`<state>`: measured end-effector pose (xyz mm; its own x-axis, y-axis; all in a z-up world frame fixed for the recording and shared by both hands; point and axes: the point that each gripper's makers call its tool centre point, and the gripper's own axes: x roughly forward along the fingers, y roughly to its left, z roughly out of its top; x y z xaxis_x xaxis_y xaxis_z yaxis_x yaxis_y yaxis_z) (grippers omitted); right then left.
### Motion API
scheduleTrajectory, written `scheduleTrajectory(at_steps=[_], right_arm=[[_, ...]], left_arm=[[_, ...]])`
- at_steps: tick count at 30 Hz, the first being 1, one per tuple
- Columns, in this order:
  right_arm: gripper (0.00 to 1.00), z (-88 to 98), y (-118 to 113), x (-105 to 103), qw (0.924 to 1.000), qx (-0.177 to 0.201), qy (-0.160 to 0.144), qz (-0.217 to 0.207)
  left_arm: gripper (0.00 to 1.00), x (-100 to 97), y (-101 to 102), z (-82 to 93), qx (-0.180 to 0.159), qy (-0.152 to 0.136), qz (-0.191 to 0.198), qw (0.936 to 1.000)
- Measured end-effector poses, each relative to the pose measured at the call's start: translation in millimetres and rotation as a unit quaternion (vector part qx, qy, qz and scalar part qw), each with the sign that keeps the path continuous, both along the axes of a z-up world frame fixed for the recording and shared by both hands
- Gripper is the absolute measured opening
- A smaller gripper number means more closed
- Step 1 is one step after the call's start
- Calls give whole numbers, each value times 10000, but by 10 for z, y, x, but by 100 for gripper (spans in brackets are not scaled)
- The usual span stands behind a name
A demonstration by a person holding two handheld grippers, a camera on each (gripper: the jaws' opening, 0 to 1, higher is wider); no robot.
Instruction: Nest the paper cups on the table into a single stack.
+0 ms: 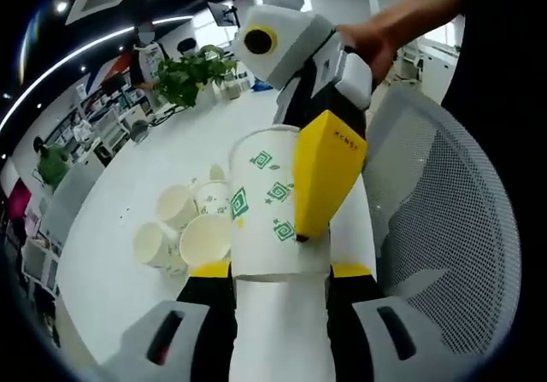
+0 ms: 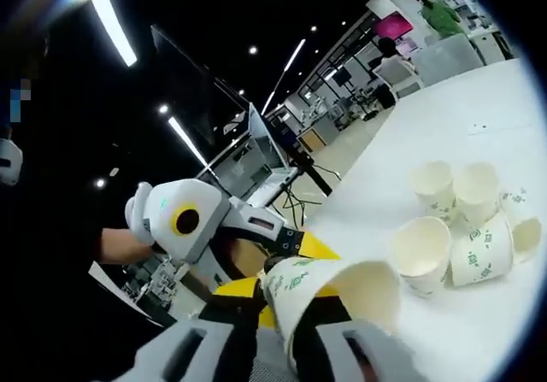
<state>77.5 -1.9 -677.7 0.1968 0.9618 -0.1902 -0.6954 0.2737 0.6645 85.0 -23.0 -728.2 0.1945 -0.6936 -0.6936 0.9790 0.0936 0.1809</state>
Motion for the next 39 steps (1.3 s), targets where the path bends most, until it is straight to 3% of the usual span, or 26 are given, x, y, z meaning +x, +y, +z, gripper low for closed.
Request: scheduleTrajectory(at_steps=[8,15,18,21,23,26,32,39], right_arm=[[0,-6,5,-50,9998,-171,0,93],[0,-50,-25,-30,9992,-353,-110,125],[0,-57,-62,0,9981,-543,-275,80],[0,-27,-112,41,9979,-568,-309,44],[0,-4,-149,95,9975,-608,-365,-31],[0,36,-191,177,9963,-708,-468,-97],[0,73,-220,308,9946,-856,-565,-135],[0,5,-232,447,9892,-1305,-654,-135]], left_arm=[[39,-32,-20,-81,-40,83,101,9999],[38,-27,-32,-103,-178,199,318,9991],[27,1,6,-88,-352,352,578,9971],[34,22,72,-106,-412,369,770,9955],[33,30,109,-113,-450,403,881,9943],[34,59,155,-86,-728,572,1248,9878],[40,128,249,-16,-997,624,1741,9777],[49,114,359,-42,-938,661,1947,9741]])
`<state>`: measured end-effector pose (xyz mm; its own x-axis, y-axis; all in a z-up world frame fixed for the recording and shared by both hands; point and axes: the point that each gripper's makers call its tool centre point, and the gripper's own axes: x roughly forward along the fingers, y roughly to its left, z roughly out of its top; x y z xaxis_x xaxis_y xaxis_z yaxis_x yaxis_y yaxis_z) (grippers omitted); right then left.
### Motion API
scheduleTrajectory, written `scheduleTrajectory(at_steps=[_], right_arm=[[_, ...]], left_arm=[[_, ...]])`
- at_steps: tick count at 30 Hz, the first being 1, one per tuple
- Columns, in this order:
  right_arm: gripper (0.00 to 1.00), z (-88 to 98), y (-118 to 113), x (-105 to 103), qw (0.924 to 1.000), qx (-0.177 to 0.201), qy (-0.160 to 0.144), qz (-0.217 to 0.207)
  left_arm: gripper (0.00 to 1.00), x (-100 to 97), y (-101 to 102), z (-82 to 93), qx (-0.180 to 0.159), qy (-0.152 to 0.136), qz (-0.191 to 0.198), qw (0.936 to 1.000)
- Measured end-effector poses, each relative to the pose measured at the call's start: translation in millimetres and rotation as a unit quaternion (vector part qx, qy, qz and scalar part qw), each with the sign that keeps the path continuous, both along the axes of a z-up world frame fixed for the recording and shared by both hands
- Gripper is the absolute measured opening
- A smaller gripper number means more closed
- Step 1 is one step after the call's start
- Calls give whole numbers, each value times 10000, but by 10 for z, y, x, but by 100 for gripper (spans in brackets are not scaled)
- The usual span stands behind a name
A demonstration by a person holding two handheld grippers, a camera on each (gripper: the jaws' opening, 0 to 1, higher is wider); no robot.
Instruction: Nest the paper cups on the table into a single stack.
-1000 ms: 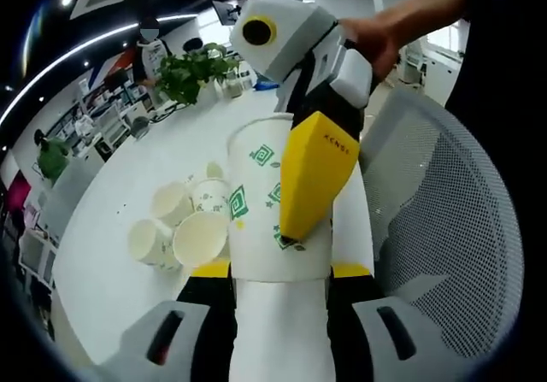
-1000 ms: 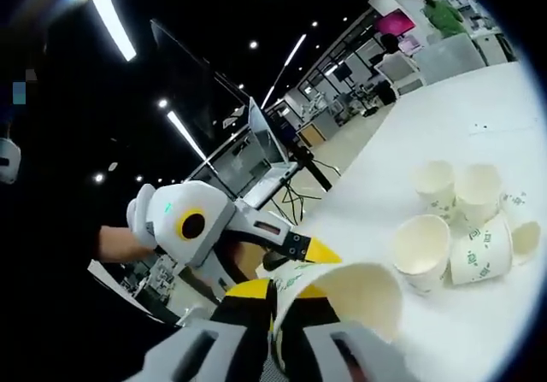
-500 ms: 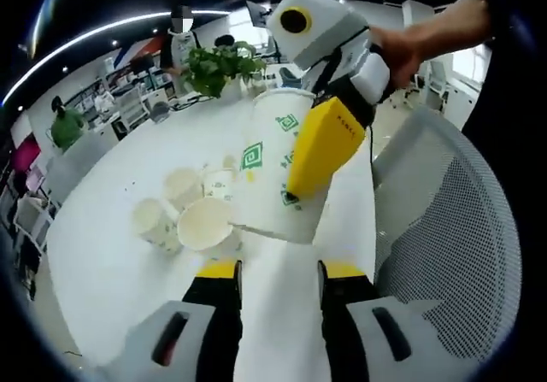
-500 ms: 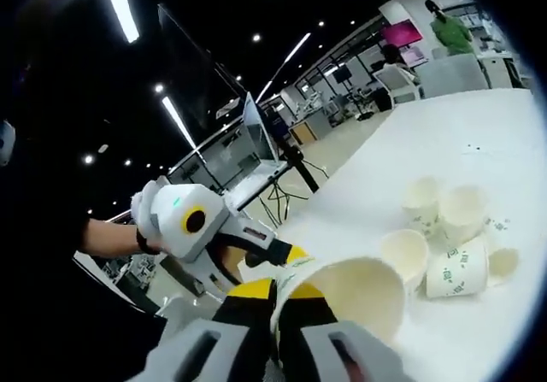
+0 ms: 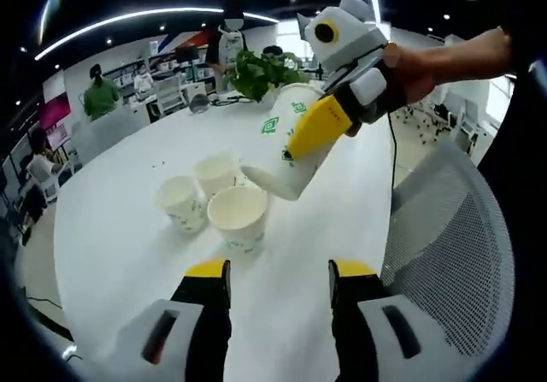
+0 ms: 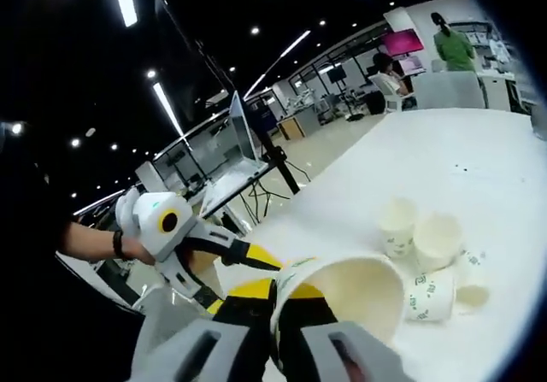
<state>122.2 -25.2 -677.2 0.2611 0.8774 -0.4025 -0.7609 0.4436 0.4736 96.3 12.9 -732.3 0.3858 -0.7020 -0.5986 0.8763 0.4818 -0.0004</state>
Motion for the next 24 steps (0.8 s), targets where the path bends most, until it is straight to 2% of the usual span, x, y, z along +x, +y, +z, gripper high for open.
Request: scheduleTrajectory(at_steps=[3,6,8,12,16,24], right_arm=[[0,-22,20,27,9998,-201,-30,29],[0,-64,32,66,9989,-451,-73,116],[0,-145,21,127,9966,-773,-149,238],[0,-260,19,218,9903,-1251,-313,509],[0,-318,57,226,9829,-1627,-425,749],[0,-427,79,264,9714,-2060,-492,1073]], left_arm=[[56,28,69,-23,27,43,98,9999],[57,-1,102,-10,22,41,166,9999],[58,-11,128,1,-1,34,247,9997],[58,-27,175,-13,-58,47,379,9993],[58,-89,200,1,-79,52,493,9987],[59,-187,226,3,28,51,488,9988]])
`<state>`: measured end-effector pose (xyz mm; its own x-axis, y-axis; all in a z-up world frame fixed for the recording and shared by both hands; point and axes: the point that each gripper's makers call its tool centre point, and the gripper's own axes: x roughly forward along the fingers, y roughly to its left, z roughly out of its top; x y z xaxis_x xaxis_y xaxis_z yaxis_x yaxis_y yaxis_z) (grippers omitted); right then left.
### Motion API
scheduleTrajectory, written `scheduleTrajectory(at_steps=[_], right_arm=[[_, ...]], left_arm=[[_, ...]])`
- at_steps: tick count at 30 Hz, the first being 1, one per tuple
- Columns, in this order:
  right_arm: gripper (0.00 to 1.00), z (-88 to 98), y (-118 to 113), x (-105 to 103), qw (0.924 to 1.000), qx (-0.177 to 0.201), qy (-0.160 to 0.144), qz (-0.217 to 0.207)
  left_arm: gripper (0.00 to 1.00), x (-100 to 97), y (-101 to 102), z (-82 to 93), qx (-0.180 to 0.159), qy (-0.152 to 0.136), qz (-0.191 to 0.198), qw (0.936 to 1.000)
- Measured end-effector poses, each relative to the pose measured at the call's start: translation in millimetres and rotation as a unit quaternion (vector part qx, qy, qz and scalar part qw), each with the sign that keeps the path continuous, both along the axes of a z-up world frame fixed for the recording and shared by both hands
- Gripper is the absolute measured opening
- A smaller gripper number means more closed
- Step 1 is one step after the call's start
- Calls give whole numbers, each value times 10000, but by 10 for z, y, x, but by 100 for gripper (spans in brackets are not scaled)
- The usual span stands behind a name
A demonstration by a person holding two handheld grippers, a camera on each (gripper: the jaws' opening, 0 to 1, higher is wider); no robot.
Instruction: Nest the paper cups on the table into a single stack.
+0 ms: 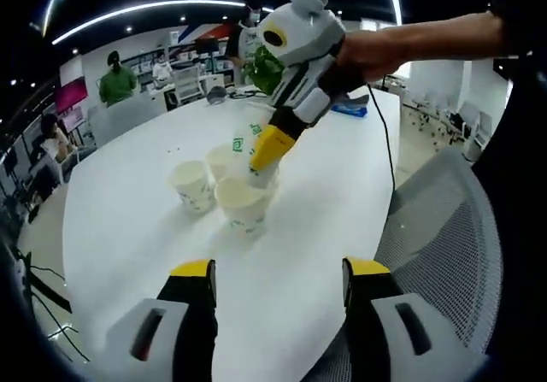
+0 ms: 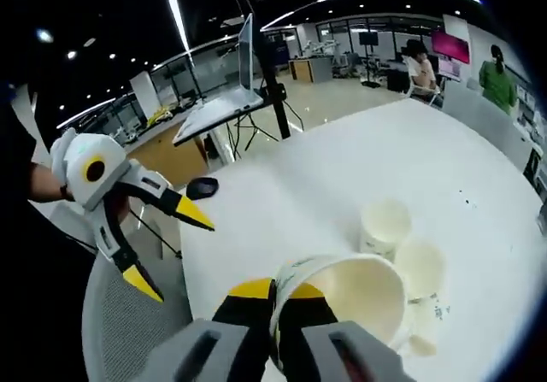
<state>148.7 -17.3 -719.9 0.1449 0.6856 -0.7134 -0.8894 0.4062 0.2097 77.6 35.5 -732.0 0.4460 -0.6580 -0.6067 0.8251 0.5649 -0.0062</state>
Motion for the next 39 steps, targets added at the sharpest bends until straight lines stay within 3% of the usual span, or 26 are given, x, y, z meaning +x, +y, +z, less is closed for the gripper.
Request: scheduleTrajectory(at_steps=[5,21,39], right_arm=[[0,-48,-22,-17,9992,-320,-85,244],[0,-236,24,161,9910,-1072,-302,737],[0,-399,4,245,9858,-1383,-306,902]], left_arm=[[59,-72,-45,103,15,-54,34,10000],[60,-124,-116,168,41,-96,-41,9999],[59,-100,-43,113,69,-15,24,10000]])
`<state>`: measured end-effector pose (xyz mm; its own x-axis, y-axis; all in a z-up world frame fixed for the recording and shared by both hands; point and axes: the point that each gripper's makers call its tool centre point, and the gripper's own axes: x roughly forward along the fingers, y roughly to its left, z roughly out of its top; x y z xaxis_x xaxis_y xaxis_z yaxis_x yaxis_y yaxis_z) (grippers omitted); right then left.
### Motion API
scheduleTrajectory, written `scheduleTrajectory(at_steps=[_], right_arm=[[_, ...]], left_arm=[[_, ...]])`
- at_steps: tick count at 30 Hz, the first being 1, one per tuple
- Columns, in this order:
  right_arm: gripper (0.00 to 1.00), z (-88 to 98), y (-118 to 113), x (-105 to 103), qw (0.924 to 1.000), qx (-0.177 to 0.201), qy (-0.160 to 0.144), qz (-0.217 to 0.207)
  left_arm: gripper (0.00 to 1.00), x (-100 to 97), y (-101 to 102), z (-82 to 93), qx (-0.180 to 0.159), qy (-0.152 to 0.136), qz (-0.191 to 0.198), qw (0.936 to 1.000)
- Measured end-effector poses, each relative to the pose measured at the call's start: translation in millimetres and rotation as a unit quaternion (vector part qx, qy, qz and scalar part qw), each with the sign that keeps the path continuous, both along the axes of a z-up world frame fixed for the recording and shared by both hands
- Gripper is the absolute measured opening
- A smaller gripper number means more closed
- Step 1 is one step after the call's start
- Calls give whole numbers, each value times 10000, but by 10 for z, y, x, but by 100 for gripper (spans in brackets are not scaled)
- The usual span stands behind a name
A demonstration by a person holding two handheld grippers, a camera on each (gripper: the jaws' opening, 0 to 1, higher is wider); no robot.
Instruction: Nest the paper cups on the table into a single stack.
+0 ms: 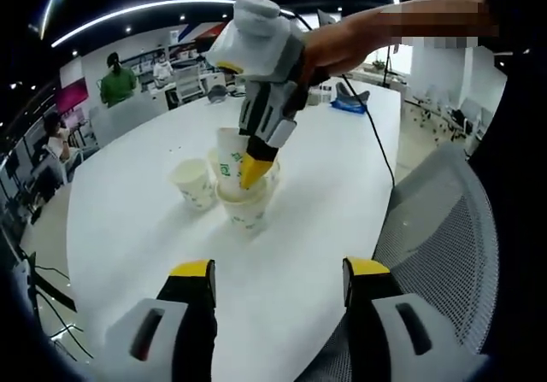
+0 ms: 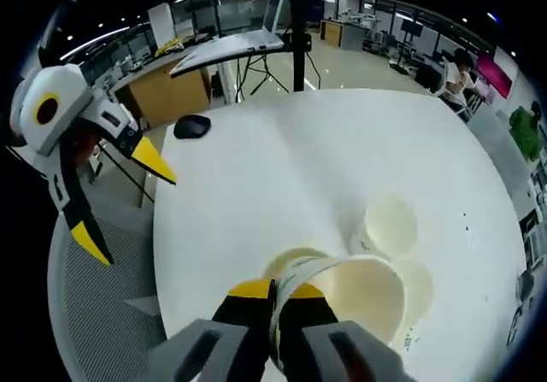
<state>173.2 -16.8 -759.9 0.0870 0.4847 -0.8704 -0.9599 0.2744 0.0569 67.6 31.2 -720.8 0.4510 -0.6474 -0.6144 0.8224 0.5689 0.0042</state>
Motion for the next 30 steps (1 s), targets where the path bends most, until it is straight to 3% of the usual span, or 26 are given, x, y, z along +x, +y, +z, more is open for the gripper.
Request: scheduleTrajectory(at_steps=[20,30], right_arm=[[0,-50,-24,70,10000,-76,8,23],[0,1,-21,-3,9999,-92,-34,52]], left_arm=[[59,28,7,-4,-4,12,30,10000],[59,21,5,2,22,-1,3,10000]])
